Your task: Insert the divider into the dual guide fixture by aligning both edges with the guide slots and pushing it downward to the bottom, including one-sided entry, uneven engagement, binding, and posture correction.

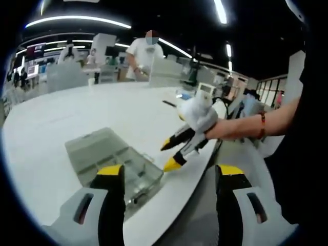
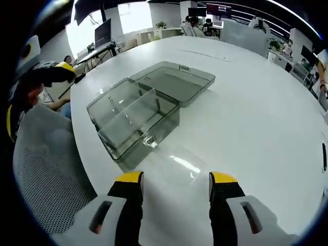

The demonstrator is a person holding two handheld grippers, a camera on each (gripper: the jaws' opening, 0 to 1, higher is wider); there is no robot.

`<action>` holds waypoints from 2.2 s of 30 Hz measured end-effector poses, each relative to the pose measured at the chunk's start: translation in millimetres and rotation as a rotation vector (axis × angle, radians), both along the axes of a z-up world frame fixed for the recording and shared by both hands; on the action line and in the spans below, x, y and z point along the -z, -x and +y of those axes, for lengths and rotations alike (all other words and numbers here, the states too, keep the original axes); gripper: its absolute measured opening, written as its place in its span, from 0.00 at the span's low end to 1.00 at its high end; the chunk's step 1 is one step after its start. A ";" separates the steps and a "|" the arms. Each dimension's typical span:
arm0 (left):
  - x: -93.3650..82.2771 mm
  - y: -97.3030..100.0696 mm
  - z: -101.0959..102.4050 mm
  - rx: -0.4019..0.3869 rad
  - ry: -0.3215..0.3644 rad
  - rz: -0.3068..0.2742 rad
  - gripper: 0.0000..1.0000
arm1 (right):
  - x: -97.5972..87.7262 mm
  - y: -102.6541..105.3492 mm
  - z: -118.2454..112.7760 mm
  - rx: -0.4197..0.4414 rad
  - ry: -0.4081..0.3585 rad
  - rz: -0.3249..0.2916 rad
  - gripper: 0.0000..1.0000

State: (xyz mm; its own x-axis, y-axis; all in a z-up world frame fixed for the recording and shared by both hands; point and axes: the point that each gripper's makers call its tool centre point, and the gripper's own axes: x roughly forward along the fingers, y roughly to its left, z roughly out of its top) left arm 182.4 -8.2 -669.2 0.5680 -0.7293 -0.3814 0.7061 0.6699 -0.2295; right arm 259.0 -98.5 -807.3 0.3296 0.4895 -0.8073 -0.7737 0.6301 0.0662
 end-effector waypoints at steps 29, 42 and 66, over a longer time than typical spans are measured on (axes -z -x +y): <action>3.2 2.2 5.0 -0.007 0.007 0.011 0.71 | 11.8 -10.8 8.2 0.131 0.054 -0.058 0.37; -0.1 3.8 2.4 -0.005 0.008 0.004 0.71 | 9.8 -7.4 -2.1 0.126 0.076 -0.022 0.27; -5.1 -2.9 -3.5 -0.002 0.028 -0.009 0.69 | -27.9 -7.3 -3.5 0.195 -0.052 -0.080 0.27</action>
